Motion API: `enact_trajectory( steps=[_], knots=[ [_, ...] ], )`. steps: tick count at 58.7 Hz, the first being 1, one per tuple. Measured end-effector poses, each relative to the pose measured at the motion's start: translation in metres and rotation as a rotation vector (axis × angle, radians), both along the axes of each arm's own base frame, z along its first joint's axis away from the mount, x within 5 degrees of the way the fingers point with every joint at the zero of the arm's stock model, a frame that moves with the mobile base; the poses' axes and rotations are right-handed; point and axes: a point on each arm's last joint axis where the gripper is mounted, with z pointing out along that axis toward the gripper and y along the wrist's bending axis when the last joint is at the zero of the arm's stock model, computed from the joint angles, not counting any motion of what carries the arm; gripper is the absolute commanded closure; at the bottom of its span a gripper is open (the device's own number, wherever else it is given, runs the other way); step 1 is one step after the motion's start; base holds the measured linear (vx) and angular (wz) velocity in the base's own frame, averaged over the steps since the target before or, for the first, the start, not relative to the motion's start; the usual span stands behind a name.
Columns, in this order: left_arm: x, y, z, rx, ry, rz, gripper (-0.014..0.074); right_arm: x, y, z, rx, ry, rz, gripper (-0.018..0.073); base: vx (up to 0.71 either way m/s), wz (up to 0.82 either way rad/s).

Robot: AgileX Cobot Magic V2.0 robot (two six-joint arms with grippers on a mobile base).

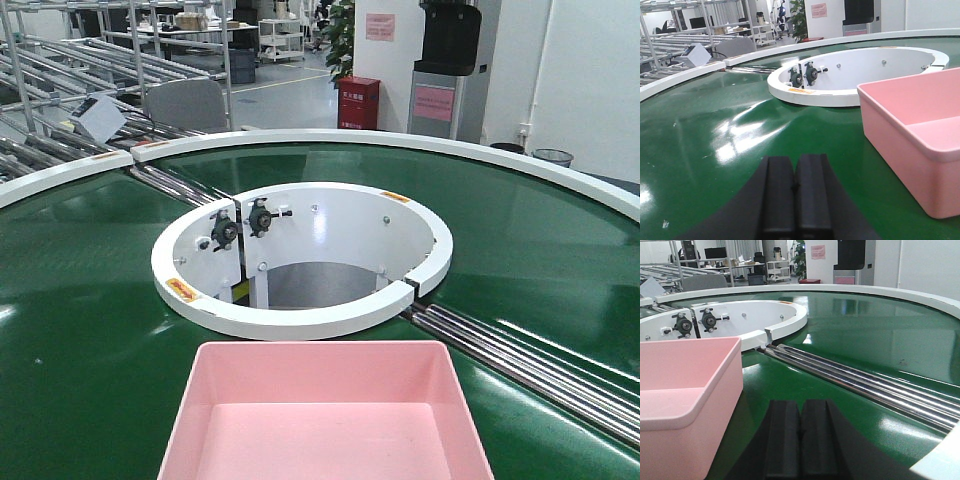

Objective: Grab pink bin and stack on right shelf

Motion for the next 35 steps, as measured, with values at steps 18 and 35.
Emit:
enact_trajectory(
  steps=[18,35],
  knots=[
    [0.0000,0.0000,0.0000,0.000,0.000,0.000,0.0604,0.0000,0.0000,0.0000,0.000,0.000,0.000,0.0568,0.00,0.00],
    [0.0000,0.0000,0.0000,0.000,0.000,0.000,0.0604,0.0000,0.0000,0.0000,0.000,0.000,0.000,0.0568,0.00,0.00]
  ],
)
